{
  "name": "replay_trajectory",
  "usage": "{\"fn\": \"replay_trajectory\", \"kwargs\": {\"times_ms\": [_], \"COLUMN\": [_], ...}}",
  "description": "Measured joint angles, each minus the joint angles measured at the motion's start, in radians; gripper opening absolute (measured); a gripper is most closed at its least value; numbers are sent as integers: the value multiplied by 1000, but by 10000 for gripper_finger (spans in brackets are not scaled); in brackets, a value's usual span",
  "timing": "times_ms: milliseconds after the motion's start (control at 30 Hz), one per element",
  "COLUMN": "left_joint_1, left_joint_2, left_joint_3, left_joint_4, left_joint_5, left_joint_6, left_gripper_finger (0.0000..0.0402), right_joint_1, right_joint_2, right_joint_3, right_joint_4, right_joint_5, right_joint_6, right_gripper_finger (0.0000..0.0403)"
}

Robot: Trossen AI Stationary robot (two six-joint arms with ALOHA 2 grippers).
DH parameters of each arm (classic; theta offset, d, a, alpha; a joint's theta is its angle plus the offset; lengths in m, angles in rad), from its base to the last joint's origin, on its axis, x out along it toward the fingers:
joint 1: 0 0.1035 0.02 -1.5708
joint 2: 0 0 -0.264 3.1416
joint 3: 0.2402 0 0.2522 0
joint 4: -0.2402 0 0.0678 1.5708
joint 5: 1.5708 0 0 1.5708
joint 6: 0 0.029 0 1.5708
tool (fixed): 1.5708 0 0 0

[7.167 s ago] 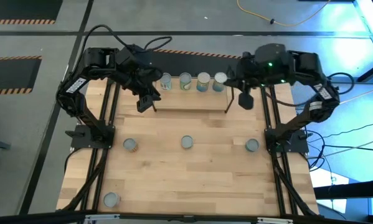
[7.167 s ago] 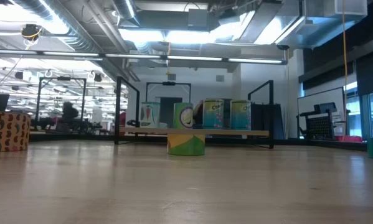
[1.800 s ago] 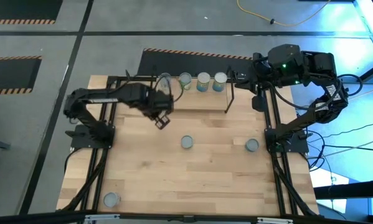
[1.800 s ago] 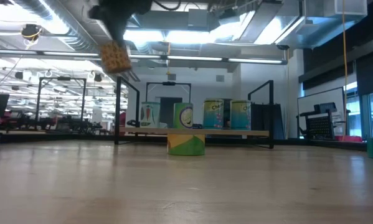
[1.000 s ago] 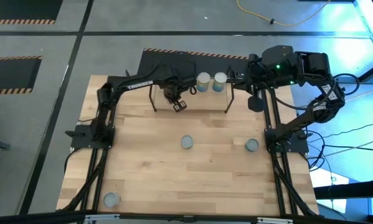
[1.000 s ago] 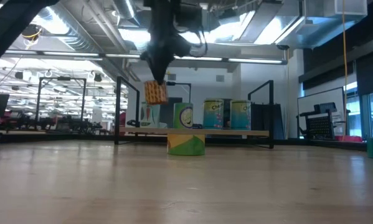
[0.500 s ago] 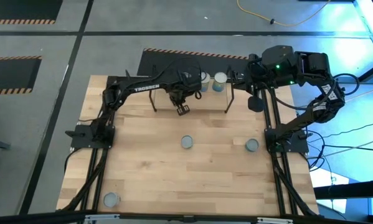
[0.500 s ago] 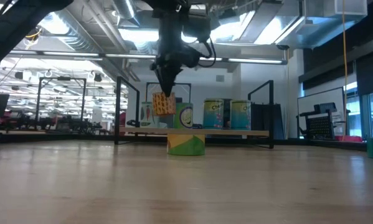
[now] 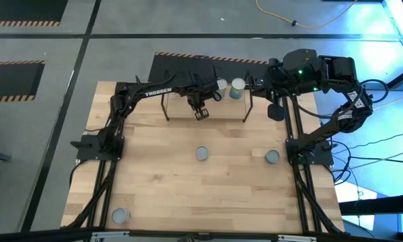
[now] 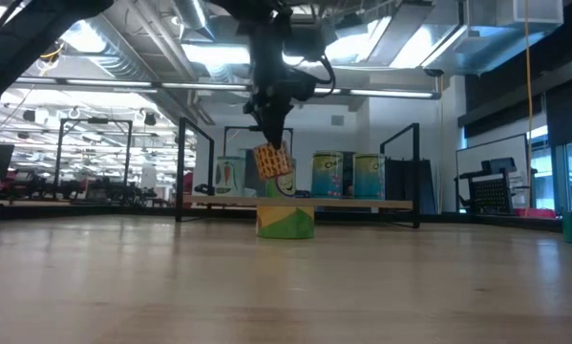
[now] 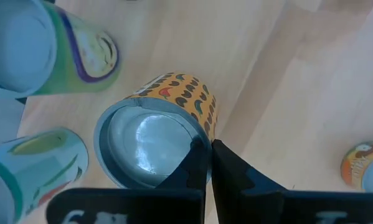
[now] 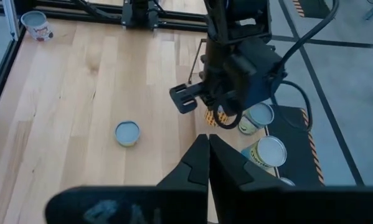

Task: Pick and place cans onto a shelf
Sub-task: Put the yellow can on the shelf aligned with the pink can

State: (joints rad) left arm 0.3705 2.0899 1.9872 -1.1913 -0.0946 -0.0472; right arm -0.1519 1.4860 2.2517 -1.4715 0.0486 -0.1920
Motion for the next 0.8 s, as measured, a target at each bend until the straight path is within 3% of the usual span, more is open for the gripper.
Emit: {"fn": "replay_trajectory", "kwargs": {"times_ms": [567, 800], "left_joint_1": [-14, -18], "left_joint_2": [56, 65], "left_joint_3": [0, 0], "left_joint_4": [-3, -4], "left_joint_5": [3, -42], "left_joint_6": [77, 84], "left_gripper_finger": [0, 0], "right_joint_1": [0, 0], "right_joint_2": [0, 0], "right_joint_3": [0, 0], "right_joint_4": [0, 0], "right_joint_5": [0, 0], "right_joint_6": [8, 8], "right_gripper_finger": [5, 5]}}
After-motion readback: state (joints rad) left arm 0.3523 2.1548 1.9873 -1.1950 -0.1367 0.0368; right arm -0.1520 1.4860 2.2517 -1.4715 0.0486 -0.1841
